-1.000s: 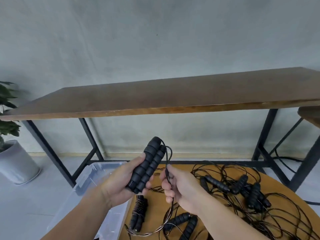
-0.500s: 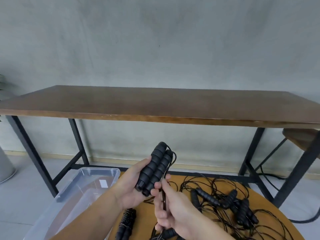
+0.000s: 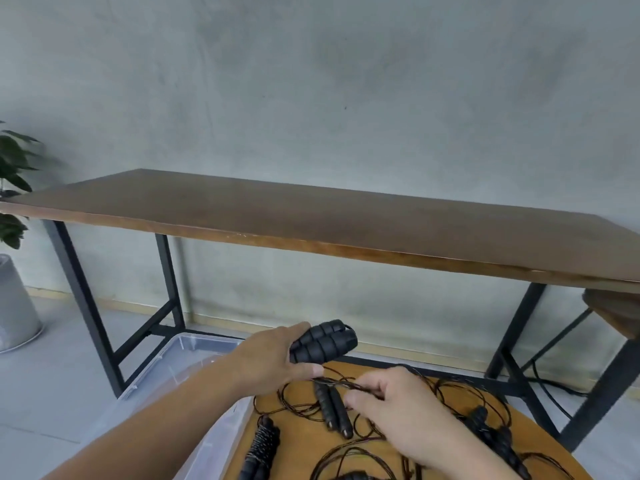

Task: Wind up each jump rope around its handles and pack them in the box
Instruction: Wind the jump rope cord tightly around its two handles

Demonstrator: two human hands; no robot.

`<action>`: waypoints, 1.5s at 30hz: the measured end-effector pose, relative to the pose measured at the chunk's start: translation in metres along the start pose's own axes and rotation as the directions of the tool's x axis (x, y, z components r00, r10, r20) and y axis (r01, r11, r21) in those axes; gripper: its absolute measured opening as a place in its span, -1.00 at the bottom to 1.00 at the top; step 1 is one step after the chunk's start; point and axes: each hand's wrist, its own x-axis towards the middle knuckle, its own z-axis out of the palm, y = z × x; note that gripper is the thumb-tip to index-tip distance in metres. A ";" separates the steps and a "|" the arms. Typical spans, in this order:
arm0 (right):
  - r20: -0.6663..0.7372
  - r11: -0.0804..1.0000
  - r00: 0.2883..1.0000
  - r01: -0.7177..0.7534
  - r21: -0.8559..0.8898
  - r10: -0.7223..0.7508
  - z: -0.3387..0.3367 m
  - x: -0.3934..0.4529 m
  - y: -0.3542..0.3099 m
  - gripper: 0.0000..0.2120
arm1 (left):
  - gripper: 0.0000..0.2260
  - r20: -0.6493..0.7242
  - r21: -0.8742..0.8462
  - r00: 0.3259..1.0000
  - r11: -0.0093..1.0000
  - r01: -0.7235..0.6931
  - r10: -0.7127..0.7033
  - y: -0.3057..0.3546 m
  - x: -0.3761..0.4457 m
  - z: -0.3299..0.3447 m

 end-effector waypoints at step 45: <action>0.121 0.665 0.988 -0.155 0.731 0.096 0.041 0.036 -0.014 -0.75 | -0.73 -0.211 0.242 0.958 0.960 -0.143 0.196 0.037 0.003 -0.016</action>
